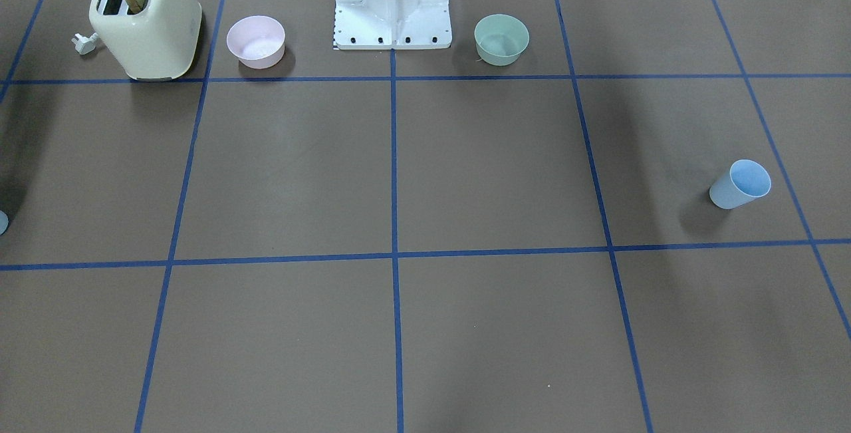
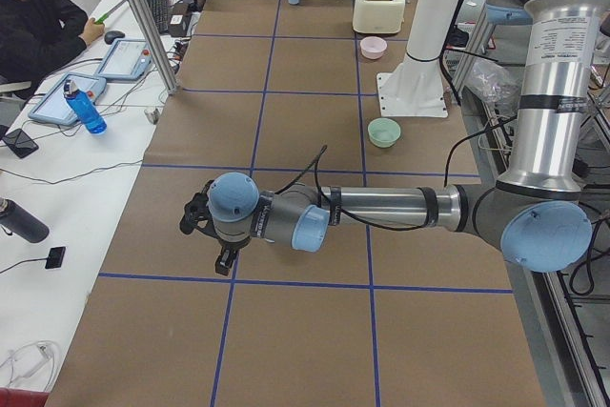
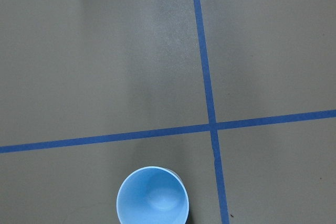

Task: Stack blue cups with both arms

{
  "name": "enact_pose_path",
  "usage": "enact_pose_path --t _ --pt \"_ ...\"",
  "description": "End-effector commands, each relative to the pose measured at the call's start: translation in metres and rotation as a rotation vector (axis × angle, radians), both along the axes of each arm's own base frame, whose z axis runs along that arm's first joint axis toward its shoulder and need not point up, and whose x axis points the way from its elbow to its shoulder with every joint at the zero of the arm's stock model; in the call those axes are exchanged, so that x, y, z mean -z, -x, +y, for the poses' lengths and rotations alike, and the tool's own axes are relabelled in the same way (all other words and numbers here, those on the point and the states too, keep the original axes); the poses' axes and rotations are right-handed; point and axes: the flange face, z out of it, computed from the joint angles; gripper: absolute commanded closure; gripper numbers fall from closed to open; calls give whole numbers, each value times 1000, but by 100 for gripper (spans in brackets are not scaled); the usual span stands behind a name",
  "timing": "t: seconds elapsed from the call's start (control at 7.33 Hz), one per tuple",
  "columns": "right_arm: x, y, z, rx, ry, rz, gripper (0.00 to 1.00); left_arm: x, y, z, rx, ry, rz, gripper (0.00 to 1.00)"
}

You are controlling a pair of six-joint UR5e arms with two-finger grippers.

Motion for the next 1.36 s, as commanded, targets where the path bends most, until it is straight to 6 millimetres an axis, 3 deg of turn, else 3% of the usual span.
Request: enact_pose_path --t 0.0,0.27,0.55,0.68,0.95,1.23 --pt "1 0 0 1 -2 -1 0 1 0 0 1 -6 0 2" --pt "23 -2 -11 -10 -48 2 0 0 0 0 0 -6 -2 2" --pt "8 -6 7 -9 -33 3 0 3 -1 -2 5 -13 -1 2" --pt "14 -9 11 -18 -35 -3 0 3 -5 -4 -1 -13 -4 2" --pt "17 -7 11 -7 -34 -30 0 6 -30 -14 -30 2 -6 2" --pt "17 -7 21 -7 -42 -34 0 13 -77 -27 -28 36 -7 2"
